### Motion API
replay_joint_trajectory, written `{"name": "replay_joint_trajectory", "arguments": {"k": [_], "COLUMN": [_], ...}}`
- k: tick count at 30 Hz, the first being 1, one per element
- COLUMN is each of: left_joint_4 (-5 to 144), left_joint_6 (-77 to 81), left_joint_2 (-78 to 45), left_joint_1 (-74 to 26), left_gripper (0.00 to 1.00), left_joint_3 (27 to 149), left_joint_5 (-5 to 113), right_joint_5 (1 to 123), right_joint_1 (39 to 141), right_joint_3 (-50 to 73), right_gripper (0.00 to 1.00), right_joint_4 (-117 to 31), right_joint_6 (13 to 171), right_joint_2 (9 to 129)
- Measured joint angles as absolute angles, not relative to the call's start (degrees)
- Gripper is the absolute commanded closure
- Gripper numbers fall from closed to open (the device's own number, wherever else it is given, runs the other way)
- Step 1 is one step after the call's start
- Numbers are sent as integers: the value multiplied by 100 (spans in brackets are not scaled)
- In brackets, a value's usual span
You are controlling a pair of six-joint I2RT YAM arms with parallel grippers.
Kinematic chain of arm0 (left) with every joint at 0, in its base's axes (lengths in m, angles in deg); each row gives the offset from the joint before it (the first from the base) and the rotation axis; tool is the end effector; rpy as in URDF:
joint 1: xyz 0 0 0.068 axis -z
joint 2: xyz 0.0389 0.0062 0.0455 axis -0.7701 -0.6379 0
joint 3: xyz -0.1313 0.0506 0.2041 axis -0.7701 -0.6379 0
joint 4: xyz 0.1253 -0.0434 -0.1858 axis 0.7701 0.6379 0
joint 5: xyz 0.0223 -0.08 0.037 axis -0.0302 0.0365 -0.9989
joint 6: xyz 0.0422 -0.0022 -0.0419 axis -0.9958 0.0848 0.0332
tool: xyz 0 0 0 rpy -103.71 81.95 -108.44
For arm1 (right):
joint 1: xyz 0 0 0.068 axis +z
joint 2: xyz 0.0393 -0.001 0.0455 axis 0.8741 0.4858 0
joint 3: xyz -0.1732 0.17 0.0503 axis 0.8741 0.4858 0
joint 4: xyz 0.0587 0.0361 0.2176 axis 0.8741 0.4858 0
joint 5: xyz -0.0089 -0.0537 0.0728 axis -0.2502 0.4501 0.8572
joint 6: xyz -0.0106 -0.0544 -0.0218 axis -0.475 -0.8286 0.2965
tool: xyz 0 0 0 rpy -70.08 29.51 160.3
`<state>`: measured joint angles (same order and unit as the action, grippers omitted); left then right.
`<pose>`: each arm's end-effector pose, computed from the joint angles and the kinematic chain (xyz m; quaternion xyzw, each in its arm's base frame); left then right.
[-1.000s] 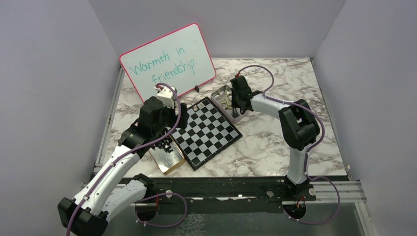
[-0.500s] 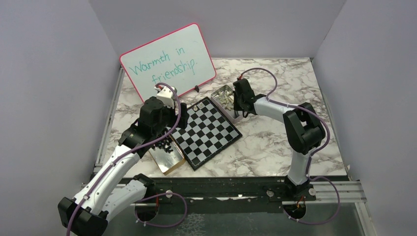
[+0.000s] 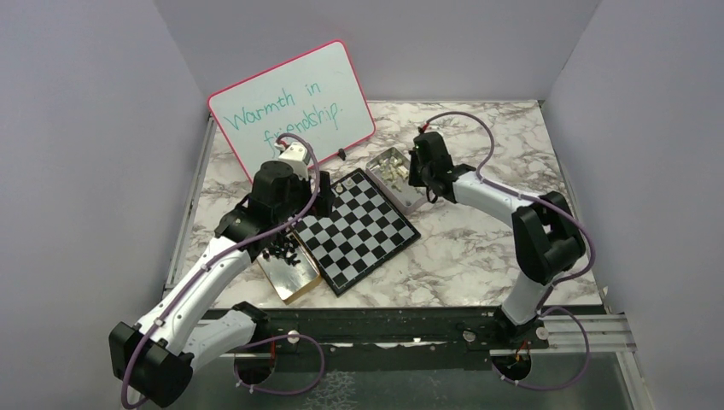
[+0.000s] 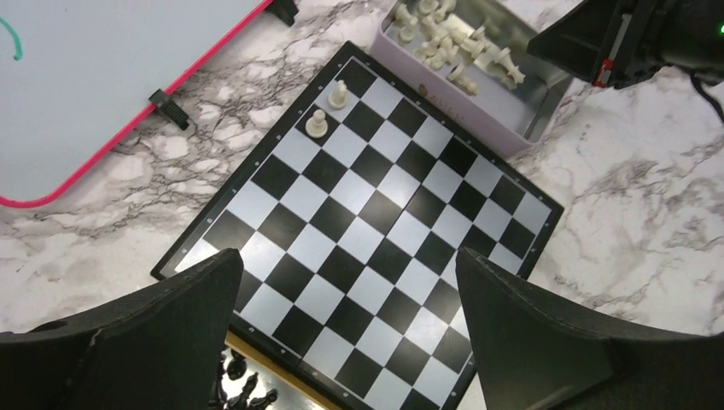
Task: Set up the chess pieces on the board
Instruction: Pick up the chess piece from the storage box.
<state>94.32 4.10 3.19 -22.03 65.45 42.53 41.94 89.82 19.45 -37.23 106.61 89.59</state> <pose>0.1805 -0.0948 0.2925 0.0951 0.8535 -0.1637 0.4855 0.3229 0.1671 0.2022 -0.0115 0.9046 0.0835 0.4178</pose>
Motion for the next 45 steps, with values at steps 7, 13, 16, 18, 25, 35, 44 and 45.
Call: {"name": "replay_joint_trajectory", "arguments": {"k": [7, 13, 16, 18, 25, 35, 44, 45], "left_joint_4": [9248, 9154, 9117, 9104, 9130, 9126, 9126, 9126], "left_joint_6": [926, 841, 686, 583, 282, 59, 21, 21], "left_joint_2": [90, -39, -8, 77, 378, 698, 700, 700], "left_joint_1": [-2203, -2203, -2203, -2203, -2203, -2203, -2203, -2203], "left_gripper": [9, 9, 9, 8, 8, 8, 8, 8], "left_joint_3": [6939, 7015, 6987, 6880, 6502, 6338, 6338, 6338], "left_joint_5": [4722, 4757, 4736, 4687, 4484, 4296, 4287, 4287], "right_joint_5": [4363, 4356, 4273, 4151, 3880, 3641, 3628, 3633], "right_joint_1": [8982, 8973, 8973, 8973, 8969, 8969, 8969, 8969], "right_joint_3": [2404, 2253, 2249, 2172, 1783, 1385, 1293, 1289], "right_gripper": [83, 74, 72, 71, 69, 64, 62, 62], "right_joint_4": [-3967, -3963, -3922, -3804, -3635, -3390, -3321, -3318], "right_joint_6": [10737, 10595, 10431, 10265, 9826, 9518, 9463, 9465], "right_joint_2": [8251, 8476, 8614, 8754, 9265, 9803, 10013, 10035]}}
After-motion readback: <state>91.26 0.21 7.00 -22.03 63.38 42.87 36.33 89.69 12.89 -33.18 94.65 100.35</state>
